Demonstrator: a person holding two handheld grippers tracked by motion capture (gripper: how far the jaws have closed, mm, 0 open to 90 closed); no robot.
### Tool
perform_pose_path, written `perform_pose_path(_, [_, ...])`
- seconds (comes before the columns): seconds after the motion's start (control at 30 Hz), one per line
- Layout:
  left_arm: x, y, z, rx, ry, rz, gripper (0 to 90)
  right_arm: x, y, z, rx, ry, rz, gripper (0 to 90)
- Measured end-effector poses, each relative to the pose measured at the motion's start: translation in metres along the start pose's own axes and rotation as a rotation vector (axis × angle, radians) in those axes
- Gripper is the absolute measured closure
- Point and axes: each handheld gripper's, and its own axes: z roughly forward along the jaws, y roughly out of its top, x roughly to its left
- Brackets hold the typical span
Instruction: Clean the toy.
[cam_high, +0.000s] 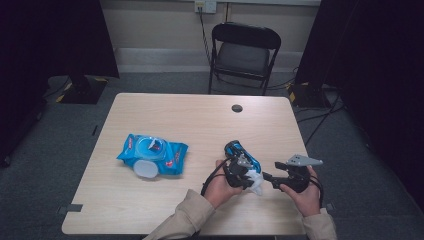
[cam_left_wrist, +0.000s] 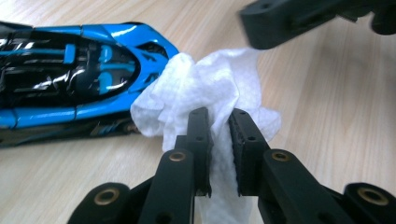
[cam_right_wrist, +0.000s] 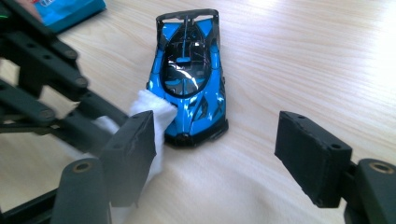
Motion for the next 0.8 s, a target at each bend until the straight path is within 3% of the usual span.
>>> perform_pose_path(0.23, [-0.009,0.010,0.010,0.000,-0.024,0.043,77.0,0.006,-0.008,-0.010,0.012,0.022,-0.033,34.4])
perform_pose_path(0.27, [-0.009,0.011,0.010,-0.006,-0.025,0.063,74.1,0.006,-0.009,-0.011,0.014,0.025,-0.036,35.4])
perform_pose_path(0.3, [-0.010,0.012,0.010,-0.023,-0.019,0.066,68.5,0.006,-0.010,-0.013,0.016,0.022,-0.037,35.6])
perform_pose_path(0.4, [-0.012,0.017,0.007,-0.035,-0.028,0.063,64.0,0.007,-0.012,-0.017,0.014,0.033,-0.034,37.7])
perform_pose_path(0.5, [-0.012,0.023,-0.002,-0.055,0.003,0.087,55.4,0.009,-0.013,-0.019,0.013,0.045,-0.028,39.3])
perform_pose_path(0.6, [-0.003,0.028,-0.013,-0.076,0.040,0.088,51.5,0.014,-0.013,-0.017,0.024,0.060,-0.043,40.4])
perform_pose_path(0.7, [0.013,0.030,-0.022,-0.106,0.096,0.051,41.8,0.021,-0.011,-0.013,0.034,0.074,-0.068,41.4])
perform_pose_path(0.8, [0.029,0.031,-0.026,-0.097,0.123,0.032,37.8,0.027,-0.009,-0.009,0.043,0.086,-0.085,42.0])
